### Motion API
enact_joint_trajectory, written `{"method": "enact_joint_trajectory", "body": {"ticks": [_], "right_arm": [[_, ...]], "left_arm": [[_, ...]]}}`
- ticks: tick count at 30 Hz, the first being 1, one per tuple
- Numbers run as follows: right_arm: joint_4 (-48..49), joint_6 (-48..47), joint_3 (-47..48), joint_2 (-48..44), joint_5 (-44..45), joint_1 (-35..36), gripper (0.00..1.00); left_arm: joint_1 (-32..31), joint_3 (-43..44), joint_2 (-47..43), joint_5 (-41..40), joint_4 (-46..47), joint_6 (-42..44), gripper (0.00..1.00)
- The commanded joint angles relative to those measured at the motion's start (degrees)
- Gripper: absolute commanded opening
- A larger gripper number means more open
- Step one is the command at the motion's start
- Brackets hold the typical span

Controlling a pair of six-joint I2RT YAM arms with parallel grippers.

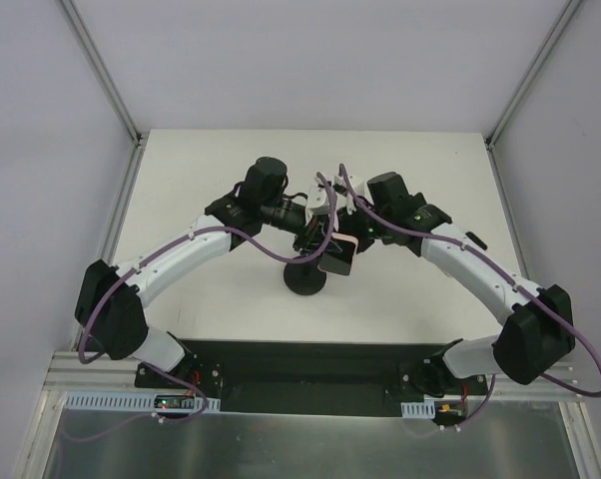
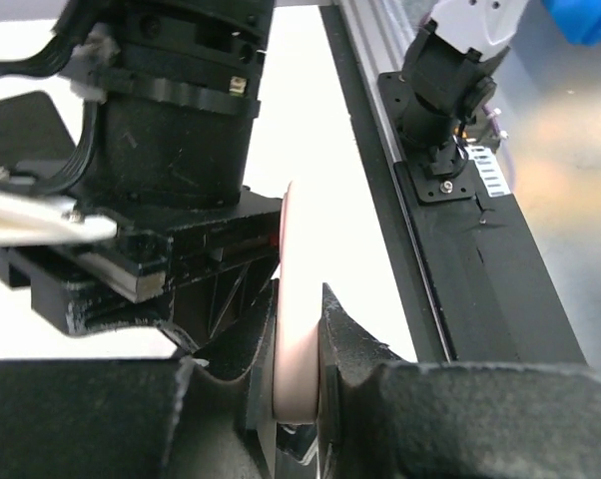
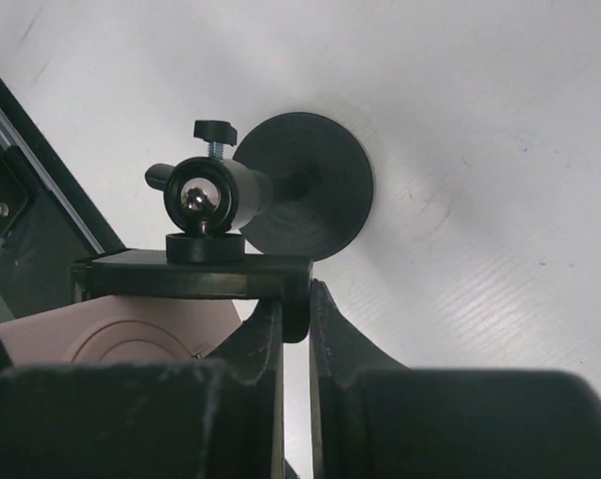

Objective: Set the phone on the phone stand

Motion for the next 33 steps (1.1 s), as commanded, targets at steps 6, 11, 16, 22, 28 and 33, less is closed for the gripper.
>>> {"method": "enact_joint_trajectory", "body": {"ticks": [6,11,16,22,28,33], "right_arm": [[20.2,19.3,-10.9,-13.2,26.2,3.1,0.00],[28.0,20.9,-16.0,-17.9,51.3,16.8,0.00],[33.4,27.3,-19.7,-19.2,70.3,28.4,0.00],[37.6,24.5,-15.6,-14.0,90.6,42.6,0.00],[38.6,26.2,-13.4,-10.8,91.4,45.4,0.00],[30.1,27.7,-14.6,-17.3,88.3,45.2,0.01]], "left_arm": [[-1.2,-10.1,-10.7,-50.7,-3.5,-19.5,0.00],[-3.9,-11.1,-11.9,-69.9,-6.1,-24.3,0.00],[-4.6,-12.3,-10.6,-80.3,-3.9,-30.4,0.00],[-6.0,-10.1,-5.7,-82.4,-1.0,-33.6,0.00],[-6.2,-8.6,-3.6,-78.5,0.8,-36.4,0.00],[-6.4,-12.2,-5.0,-72.7,3.2,-33.3,0.00]]}}
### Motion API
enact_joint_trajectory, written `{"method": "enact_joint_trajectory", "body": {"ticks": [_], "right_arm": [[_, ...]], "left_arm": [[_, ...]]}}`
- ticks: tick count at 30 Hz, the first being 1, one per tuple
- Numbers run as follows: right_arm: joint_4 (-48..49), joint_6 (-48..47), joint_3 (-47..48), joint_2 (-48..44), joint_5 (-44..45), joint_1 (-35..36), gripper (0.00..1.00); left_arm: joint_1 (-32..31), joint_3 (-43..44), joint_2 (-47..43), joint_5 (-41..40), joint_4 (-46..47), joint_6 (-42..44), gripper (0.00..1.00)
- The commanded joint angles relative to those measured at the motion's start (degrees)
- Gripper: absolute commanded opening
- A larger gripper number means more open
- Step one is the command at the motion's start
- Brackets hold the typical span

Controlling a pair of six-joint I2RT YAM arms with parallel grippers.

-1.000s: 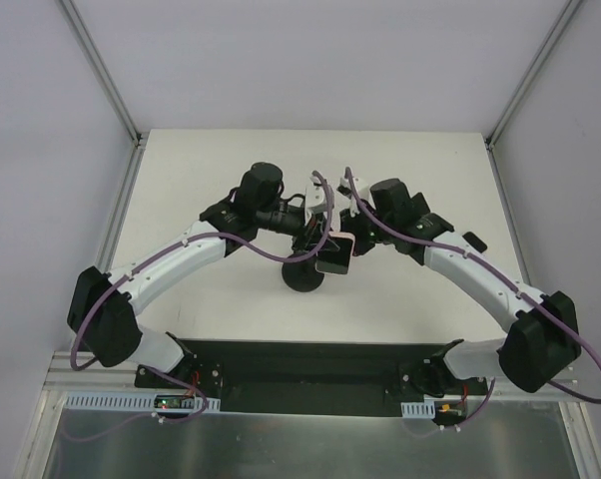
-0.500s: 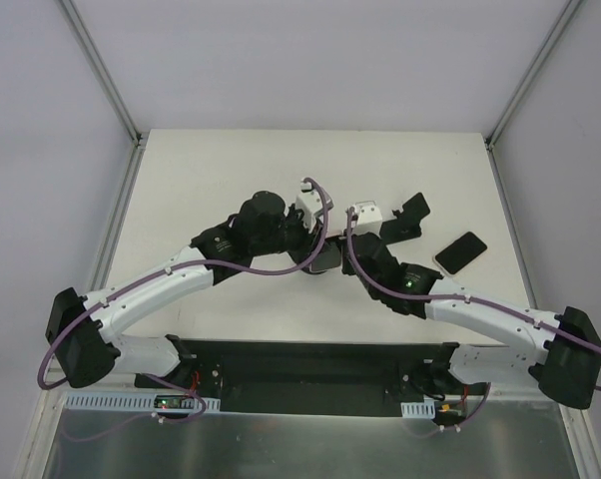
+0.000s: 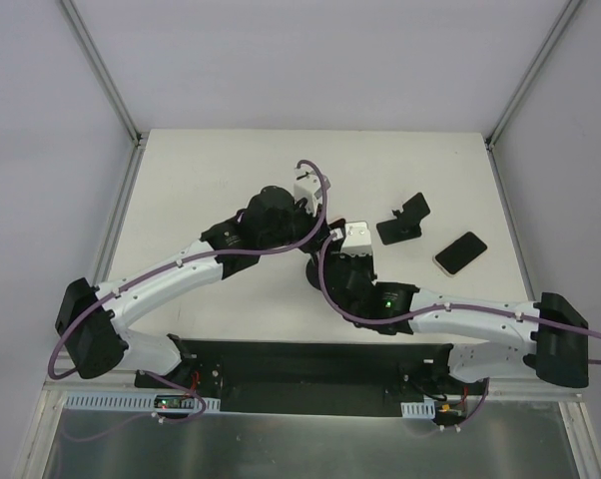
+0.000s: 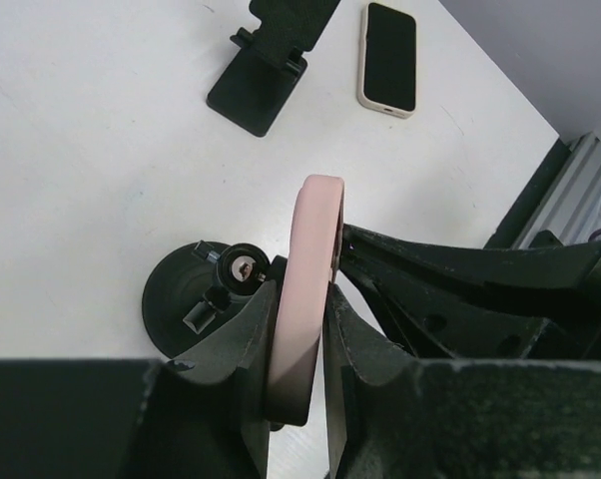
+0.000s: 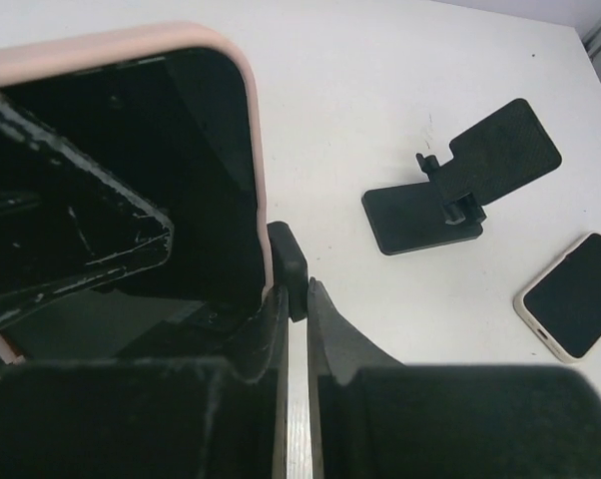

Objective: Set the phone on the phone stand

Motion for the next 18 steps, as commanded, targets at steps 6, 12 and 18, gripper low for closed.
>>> {"method": "enact_joint_trajectory", "body": {"ticks": [6,12,18], "right_arm": [[6.0,-13.7,-1.4,-19.2,-22.3,5.2,0.66],[-4.5,-14.2,-5.1,-33.4,-31.9,0.7,0.82],[-9.8,-12.0,-6.0,-38.8,-55.2,-19.1,0.84]], "left_arm": [[3.5,-7.1,3.1,-8.2,6.3,5.5,0.00],[3.6,-7.6,3.7,-1.6,9.0,6.4,0.00],[4.0,-4.5,5.0,6.7,8.5,9.9,0.00]]}}
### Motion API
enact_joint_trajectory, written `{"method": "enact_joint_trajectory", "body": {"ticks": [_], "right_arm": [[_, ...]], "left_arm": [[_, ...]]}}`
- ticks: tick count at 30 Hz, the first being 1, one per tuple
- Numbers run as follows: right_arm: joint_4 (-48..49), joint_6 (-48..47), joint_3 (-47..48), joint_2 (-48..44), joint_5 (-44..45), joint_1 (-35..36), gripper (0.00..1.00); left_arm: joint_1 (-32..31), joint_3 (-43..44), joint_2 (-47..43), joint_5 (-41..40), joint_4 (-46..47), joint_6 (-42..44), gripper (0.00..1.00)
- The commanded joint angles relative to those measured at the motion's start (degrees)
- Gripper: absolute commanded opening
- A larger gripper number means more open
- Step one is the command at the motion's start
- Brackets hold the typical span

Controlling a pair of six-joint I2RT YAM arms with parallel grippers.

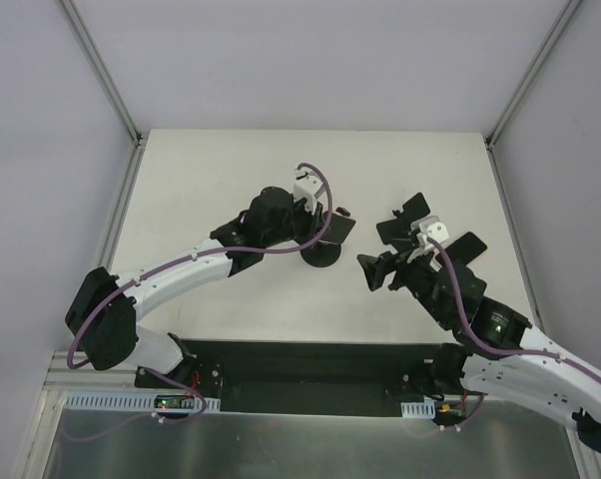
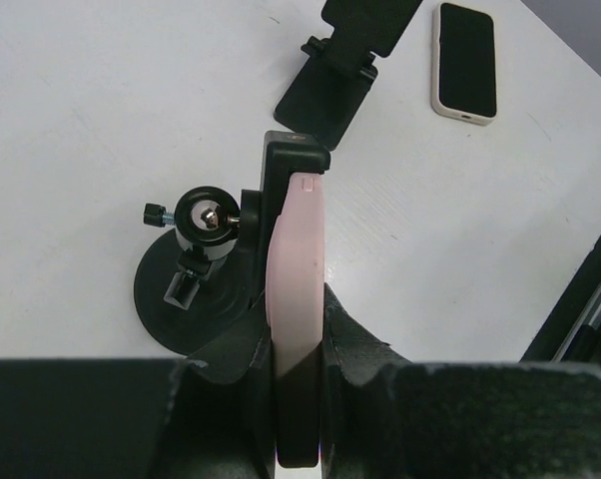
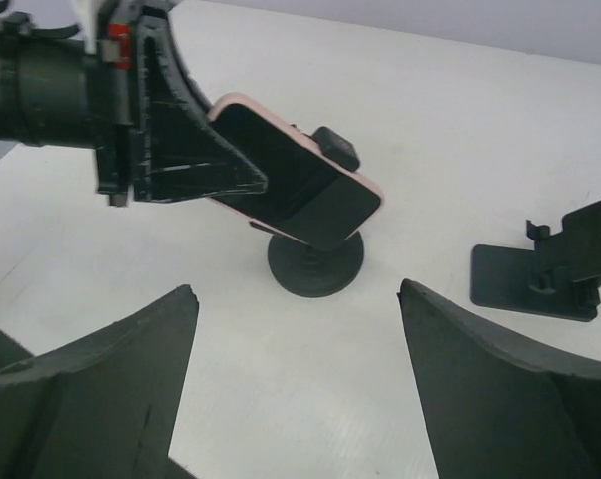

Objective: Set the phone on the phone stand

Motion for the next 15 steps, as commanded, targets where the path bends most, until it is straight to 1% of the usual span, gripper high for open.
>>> {"method": "enact_joint_trajectory", "body": {"ticks": [1,2,3,4,6,7,8,9,10,11,12,13,14,15], "right_arm": [[-5.5,0.9,0.4,0.0,-24.3,-13.5,0.85],[-5.5,1.2,0.7,0.7,-27.1,-15.4,0.87],[-5.8,1.1,1.4,2.9,-29.9,-19.1,0.88],[-6.3,1.1,1.9,4.1,-35.2,-20.6,0.88],[-5.8,1.0,2.2,7.4,-38.1,-24.6,0.88],[-4.8,1.0,2.4,8.1,-41.1,-26.0,0.88],[-4.1,0.9,2.7,9.2,-42.8,-27.4,0.87],[-3.4,-0.2,3.0,11.4,-45.1,-30.4,0.87],[-1.9,-1.2,4.0,12.7,-50.0,-31.8,0.86],[-1.4,-2.3,4.8,15.3,-51.9,-34.0,0.83],[-1.3,-5.3,5.8,16.7,-53.9,-35.1,0.83],[-1.2,-7.3,7.8,18.1,-59.5,-36.0,0.83],[-0.9,-9.0,8.5,21.0,-61.8,-37.7,0.82],[0.2,-10.7,9.0,22.4,-63.0,-38.4,0.81]], "left_arm": [[0.9,1.8,1.7,5.2,-4.1,4.7,0.00],[1.0,1.9,1.4,5.3,-4.2,5.4,0.00],[1.3,2.1,1.0,5.6,-4.5,5.6,0.00],[1.5,2.4,0.2,6.3,-5.4,5.9,0.00],[2.6,3.3,-0.6,9.8,-6.7,6.9,0.00],[2.9,3.6,-1.2,11.1,-7.2,7.2,0.00],[3.4,4.0,-1.4,13.4,-8.1,7.7,0.00],[4.5,4.1,-1.8,15.4,-8.2,7.8,0.00],[5.0,4.1,-2.2,17.5,-8.5,8.5,0.00],[5.6,4.2,-2.5,22.4,-8.5,9.1,0.00],[6.6,4.5,-2.6,25.0,-10.1,9.7,0.00],[7.3,4.8,-2.4,27.8,-11.3,11.8,0.00],[7.8,6.8,-2.1,30.5,-12.7,12.8,0.00],[8.8,8.3,-1.0,33.3,-17.0,13.9,0.00]]}}
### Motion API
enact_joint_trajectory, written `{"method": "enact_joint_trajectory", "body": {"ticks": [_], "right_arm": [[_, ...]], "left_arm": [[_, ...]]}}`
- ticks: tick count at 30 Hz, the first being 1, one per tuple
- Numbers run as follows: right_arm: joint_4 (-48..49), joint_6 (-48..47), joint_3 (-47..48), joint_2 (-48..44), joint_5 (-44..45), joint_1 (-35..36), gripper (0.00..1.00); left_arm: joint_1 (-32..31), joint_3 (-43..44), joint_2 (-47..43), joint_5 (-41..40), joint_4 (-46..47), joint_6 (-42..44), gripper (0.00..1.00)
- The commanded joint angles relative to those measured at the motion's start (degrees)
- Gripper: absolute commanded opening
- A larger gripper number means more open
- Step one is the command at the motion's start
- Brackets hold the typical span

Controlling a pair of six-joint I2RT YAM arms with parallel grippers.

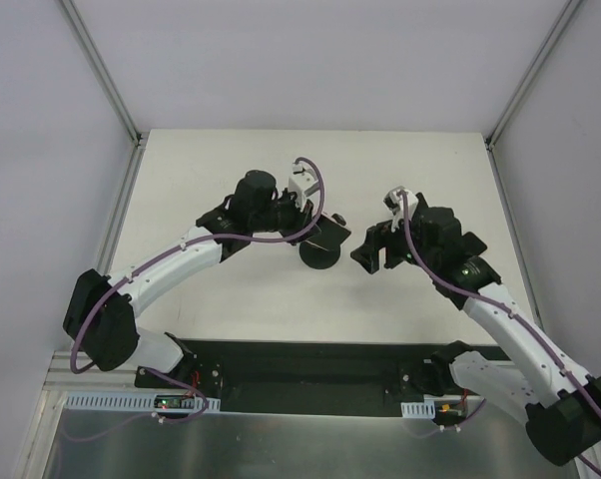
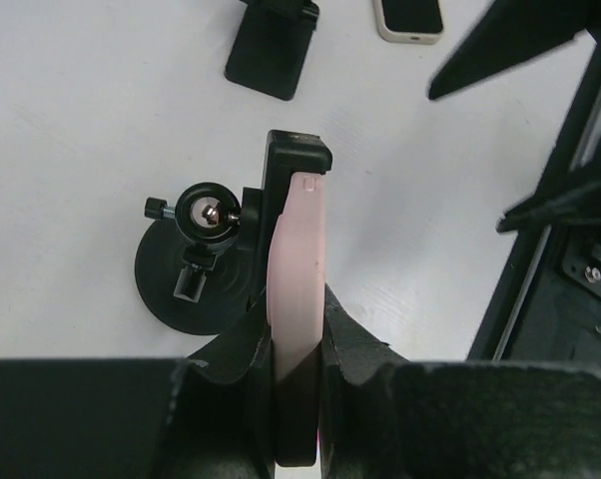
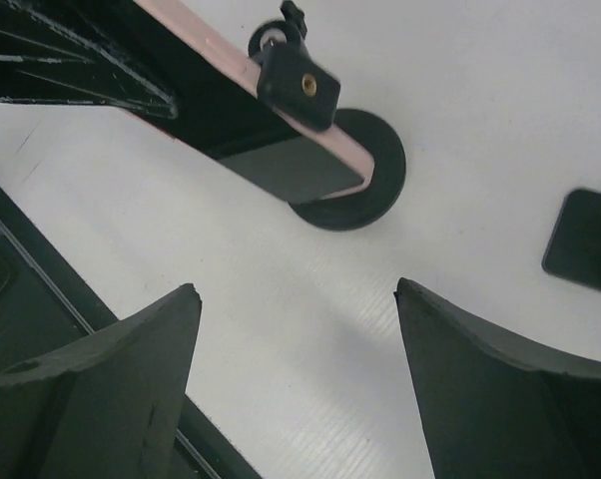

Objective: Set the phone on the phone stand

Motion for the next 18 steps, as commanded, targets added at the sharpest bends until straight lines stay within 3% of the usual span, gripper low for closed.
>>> {"method": "enact_joint_trajectory", "body": {"ticks": [1,4,8,18], "right_arm": [[5.1,-11.1,7.7,6.2,-17.2,-3.8,0.81],[6.8,-17.0,9.6,11.0,-20.3,-4.2,0.81],[7.0,-17.3,16.1,18.4,-26.5,-4.6,0.81],[5.4,-19.1,19.9,25.6,-36.6,-4.2,0.72]], "left_arm": [[2.7,6.8,-0.2,16.7,-12.0,7.6,0.00],[3.9,13.0,2.3,21.5,-18.5,11.1,0.00],[4.5,18.9,4.5,23.5,-22.7,13.0,0.00],[4.5,20.8,5.2,26.3,-24.7,13.7,0.00]]}}
